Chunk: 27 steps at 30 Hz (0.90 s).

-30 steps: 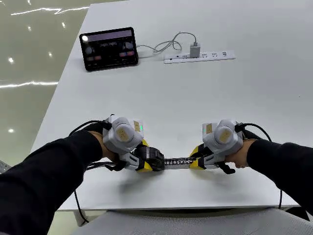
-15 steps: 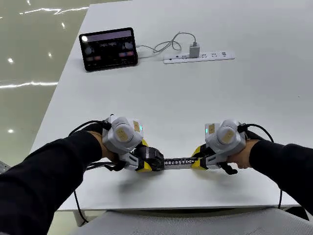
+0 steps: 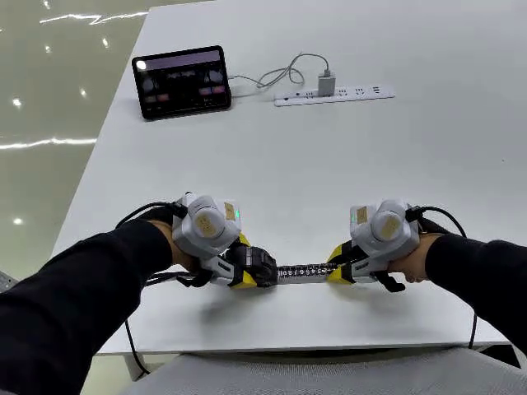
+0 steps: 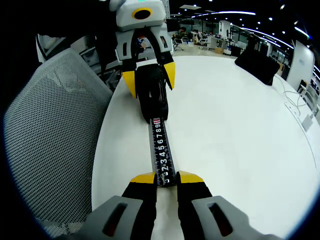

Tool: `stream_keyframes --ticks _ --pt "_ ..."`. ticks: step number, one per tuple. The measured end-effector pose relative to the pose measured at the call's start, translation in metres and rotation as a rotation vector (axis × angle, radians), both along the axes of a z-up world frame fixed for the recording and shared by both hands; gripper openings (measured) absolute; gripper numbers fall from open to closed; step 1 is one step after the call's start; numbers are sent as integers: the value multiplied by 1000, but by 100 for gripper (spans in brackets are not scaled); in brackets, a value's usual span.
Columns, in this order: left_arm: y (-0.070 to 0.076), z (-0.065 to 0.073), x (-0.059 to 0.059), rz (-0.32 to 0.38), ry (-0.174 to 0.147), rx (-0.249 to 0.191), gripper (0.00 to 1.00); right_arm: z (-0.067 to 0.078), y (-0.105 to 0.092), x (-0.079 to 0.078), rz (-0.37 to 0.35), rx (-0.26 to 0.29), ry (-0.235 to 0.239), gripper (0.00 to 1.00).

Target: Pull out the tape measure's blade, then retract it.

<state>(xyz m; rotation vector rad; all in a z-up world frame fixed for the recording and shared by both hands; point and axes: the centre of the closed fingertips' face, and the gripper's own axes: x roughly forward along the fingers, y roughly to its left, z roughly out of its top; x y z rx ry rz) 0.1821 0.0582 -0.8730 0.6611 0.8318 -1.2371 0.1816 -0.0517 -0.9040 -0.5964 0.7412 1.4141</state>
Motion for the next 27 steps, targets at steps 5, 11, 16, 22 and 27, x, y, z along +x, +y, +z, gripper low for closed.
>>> stream_keyframes --ticks 5,11,16,22,27 --pt "0 0 0 0 1 0 33 -1 -2 0 0 -3 0 10" --pt "0 0 0 0 0 -1 33 -1 -5 -1 -1 -5 -1 10" --pt "-1 0 -1 1 0 -1 33 -1 -8 -1 -4 -7 1 10" --pt "-1 1 -1 0 0 -1 33 -1 -10 -1 -4 -8 1 10" --pt "-1 1 -1 1 2 -2 33 -1 -11 0 -6 -7 2 10"
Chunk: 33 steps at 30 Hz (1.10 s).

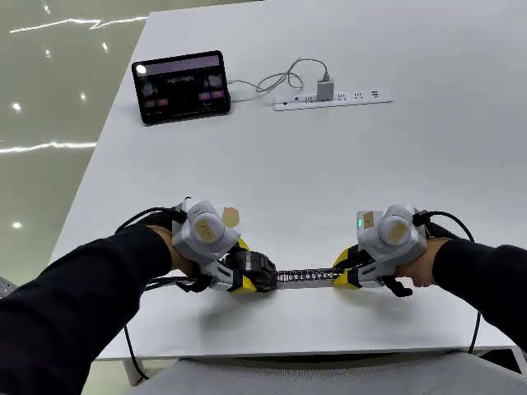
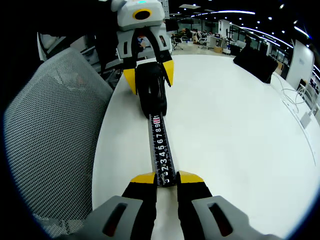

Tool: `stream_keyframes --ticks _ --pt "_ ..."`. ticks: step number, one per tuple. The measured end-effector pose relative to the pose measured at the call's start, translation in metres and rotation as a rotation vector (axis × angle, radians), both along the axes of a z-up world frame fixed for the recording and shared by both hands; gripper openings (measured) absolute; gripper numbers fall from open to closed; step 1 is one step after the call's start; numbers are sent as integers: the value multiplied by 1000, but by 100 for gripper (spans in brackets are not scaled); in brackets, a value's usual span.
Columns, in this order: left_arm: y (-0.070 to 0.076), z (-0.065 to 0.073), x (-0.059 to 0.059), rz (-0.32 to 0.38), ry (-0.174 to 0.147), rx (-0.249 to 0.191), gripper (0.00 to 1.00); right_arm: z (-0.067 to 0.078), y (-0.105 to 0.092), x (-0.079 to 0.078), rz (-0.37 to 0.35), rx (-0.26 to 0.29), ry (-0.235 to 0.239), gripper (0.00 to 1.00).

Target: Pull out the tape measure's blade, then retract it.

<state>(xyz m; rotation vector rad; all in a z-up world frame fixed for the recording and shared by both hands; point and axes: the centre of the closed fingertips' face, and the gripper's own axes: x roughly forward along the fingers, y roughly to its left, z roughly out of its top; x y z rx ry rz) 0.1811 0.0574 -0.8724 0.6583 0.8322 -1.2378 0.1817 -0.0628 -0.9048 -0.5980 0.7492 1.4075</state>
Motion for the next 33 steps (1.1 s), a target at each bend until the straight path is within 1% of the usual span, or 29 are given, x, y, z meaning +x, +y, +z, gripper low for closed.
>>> stream_keyframes --ticks 33 --pt "0 0 0 1 2 -2 33 -1 -9 2 -5 -5 1 10"
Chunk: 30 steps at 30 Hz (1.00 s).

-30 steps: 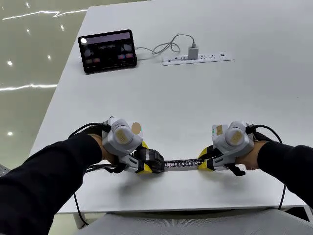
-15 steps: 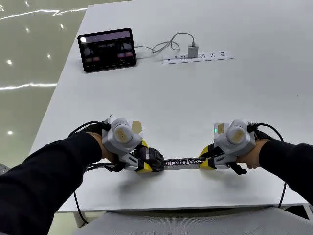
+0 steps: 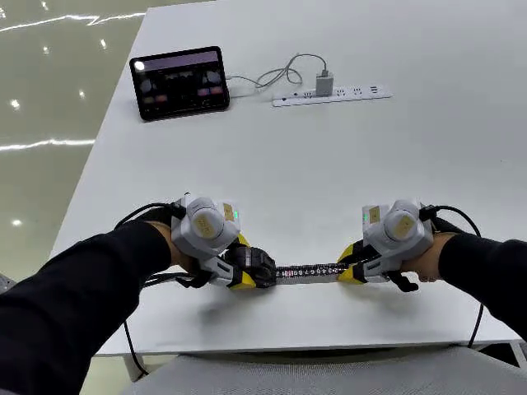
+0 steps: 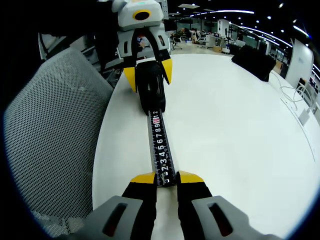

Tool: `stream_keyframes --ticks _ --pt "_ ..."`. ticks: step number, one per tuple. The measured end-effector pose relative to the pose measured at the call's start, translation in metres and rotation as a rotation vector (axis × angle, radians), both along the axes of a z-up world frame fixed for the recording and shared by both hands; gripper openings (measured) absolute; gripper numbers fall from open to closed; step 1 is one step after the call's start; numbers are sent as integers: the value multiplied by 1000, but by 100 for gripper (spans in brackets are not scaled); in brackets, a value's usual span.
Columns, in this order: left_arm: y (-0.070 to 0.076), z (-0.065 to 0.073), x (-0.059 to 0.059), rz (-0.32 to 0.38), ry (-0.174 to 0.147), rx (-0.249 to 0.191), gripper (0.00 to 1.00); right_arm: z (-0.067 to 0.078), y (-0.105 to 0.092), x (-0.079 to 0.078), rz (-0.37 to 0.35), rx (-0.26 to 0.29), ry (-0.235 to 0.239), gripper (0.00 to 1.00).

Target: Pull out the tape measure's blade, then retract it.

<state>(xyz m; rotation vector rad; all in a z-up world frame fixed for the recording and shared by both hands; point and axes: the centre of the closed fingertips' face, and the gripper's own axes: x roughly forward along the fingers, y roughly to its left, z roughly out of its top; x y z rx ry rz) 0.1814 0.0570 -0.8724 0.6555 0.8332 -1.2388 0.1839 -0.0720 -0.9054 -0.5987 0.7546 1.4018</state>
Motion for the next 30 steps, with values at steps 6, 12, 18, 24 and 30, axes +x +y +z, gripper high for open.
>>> stream_keyframes --ticks 6,12,18,24,30 --pt "0 0 0 -1 0 1 33 0 -2 0 -2 0 1 10" --pt "0 0 0 4 0 -3 33 0 -3 0 -5 -2 1 10" --pt "0 -1 0 2 0 -2 33 0 -5 1 -7 -2 1 10" --pt "-1 -1 0 2 1 -3 33 0 -6 1 -8 -2 1 10" --pt "-1 -1 0 2 0 -3 33 0 -7 1 -9 -2 2 10"
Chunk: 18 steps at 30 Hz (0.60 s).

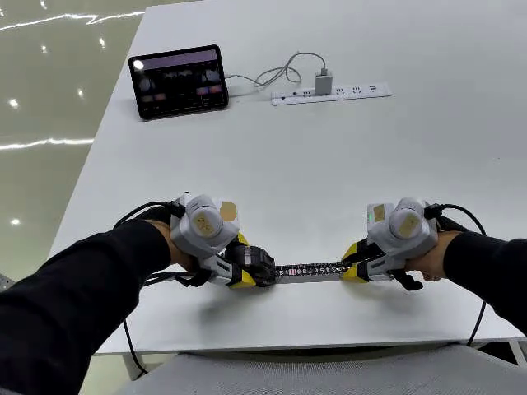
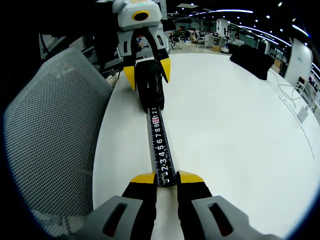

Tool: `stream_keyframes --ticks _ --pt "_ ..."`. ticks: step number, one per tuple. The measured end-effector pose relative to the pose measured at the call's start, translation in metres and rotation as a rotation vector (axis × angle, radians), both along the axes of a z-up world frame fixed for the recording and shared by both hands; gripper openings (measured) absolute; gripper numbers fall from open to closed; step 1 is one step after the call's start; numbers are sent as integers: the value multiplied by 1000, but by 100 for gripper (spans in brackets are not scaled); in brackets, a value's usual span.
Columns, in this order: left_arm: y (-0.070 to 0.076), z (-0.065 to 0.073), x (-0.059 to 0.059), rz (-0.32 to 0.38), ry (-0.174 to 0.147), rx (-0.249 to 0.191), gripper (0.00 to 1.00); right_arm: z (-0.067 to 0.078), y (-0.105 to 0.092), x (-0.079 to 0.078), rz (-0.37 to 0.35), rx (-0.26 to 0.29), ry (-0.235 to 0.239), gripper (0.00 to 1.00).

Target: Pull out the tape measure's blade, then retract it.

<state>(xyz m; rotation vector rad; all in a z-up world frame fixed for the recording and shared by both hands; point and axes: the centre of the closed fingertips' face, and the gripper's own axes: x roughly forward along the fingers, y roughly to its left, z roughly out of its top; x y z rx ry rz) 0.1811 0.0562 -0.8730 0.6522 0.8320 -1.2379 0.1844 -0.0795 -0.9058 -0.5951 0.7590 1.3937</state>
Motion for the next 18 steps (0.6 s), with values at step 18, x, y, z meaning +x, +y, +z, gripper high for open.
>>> stream_keyframes --ticks 18 --pt "-1 1 -1 -1 -2 1 33 1 -8 -1 -5 -4 -1 10"
